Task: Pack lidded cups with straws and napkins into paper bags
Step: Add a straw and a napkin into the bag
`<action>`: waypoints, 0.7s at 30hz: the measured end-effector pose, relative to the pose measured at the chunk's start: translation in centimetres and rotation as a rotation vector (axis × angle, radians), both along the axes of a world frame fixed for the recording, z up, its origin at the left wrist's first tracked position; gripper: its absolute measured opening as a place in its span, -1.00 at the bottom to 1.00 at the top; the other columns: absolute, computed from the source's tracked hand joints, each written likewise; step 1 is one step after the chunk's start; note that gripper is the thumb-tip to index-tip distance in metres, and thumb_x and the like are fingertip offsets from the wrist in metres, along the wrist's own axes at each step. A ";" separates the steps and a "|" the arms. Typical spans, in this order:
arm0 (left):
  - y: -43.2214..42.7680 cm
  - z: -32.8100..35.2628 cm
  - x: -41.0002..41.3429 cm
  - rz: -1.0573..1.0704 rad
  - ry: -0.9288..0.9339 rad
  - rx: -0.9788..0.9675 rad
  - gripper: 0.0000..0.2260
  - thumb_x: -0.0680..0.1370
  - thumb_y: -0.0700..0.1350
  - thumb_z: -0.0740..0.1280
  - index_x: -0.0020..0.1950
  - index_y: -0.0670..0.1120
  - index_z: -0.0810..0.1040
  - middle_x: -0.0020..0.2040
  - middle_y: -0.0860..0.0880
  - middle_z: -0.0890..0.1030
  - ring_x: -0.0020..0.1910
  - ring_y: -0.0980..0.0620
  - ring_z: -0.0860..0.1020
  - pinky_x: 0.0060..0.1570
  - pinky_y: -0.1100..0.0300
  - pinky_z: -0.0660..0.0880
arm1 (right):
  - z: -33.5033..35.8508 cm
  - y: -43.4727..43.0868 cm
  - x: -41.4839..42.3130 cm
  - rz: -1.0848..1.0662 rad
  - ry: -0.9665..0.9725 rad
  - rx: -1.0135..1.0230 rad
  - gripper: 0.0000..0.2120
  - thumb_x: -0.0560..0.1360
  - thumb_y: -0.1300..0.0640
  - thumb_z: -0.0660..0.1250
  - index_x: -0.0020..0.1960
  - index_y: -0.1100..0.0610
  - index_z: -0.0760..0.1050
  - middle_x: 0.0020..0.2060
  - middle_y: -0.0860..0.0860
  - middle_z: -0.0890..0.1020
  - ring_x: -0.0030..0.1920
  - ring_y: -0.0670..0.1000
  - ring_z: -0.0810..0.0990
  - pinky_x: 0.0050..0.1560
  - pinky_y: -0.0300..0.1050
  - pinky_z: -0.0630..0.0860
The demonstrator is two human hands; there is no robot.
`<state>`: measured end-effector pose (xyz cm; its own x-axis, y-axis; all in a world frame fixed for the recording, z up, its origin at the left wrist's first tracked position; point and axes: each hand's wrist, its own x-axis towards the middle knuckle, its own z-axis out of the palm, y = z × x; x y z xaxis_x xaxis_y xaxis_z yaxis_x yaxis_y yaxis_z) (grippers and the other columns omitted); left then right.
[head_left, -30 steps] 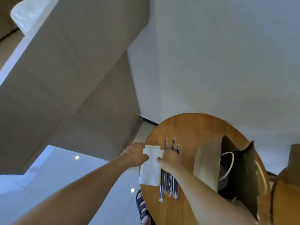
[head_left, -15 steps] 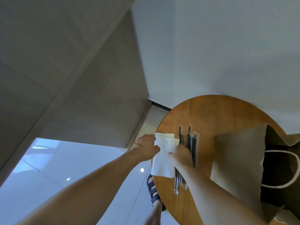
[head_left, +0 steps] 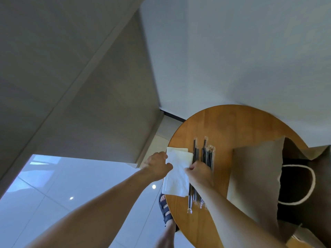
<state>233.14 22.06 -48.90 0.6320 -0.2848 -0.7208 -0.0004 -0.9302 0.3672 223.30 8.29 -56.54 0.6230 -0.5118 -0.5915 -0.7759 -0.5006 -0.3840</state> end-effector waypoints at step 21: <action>-3.2 -0.3 -2.2 0.664 0.349 -0.428 -0.75 0.54 -0.12 0.41 0.19 -0.17 0.57 0.15 -0.14 0.63 0.12 -0.17 0.60 0.21 -0.15 0.53 | -1.4 -3.3 -5.0 -0.138 -0.074 -0.087 -0.73 0.50 0.00 0.43 -0.28 0.01 0.41 -0.41 -0.08 0.52 -0.44 -0.20 0.42 -0.49 -0.25 0.31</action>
<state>230.95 18.83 -49.24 0.5264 -0.2262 -0.8196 0.6720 -0.4799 0.5640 218.28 4.96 -57.94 0.5835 -0.6428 -0.4963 -0.8107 -0.4250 -0.4027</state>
